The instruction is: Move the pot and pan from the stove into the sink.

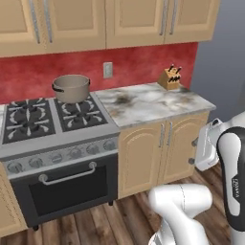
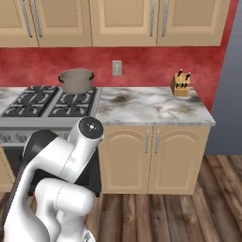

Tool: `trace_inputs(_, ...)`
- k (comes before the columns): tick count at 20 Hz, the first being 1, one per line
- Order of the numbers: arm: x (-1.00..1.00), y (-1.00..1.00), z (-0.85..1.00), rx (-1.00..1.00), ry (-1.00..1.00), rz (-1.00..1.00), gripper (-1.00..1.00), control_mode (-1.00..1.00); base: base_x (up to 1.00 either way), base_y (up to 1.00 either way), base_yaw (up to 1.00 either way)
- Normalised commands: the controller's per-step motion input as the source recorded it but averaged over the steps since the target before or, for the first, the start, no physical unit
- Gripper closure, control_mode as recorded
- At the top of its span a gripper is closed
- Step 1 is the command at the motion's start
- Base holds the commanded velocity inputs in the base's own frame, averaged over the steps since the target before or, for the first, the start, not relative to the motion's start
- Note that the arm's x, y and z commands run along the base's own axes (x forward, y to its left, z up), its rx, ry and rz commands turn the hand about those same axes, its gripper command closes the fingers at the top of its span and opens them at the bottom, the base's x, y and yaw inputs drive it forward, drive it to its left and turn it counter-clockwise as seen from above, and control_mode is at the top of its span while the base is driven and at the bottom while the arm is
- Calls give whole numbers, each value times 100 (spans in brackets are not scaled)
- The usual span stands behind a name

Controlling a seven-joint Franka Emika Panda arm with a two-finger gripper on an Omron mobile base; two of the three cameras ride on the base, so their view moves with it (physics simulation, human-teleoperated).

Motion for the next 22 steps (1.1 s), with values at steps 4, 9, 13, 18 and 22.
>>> trace_inputs(4, 0, 0, 0, 0, 0, 0, -100, 100, -3, 59, 6)
trace_inputs(9, 0, 0, 0, 0, 0, 0, -100, 100, -5, 69, 6)
trace_inputs(13, 0, 0, 0, 0, 0, 0, -100, 100, -4, 61, 3)
trace_inputs(18, 0, 0, 0, 0, 0, 0, -100, 100, -2, 30, 0)
trace_inputs(22, 0, 0, 0, 0, 0, 0, -100, 100, 0, 0, 0)
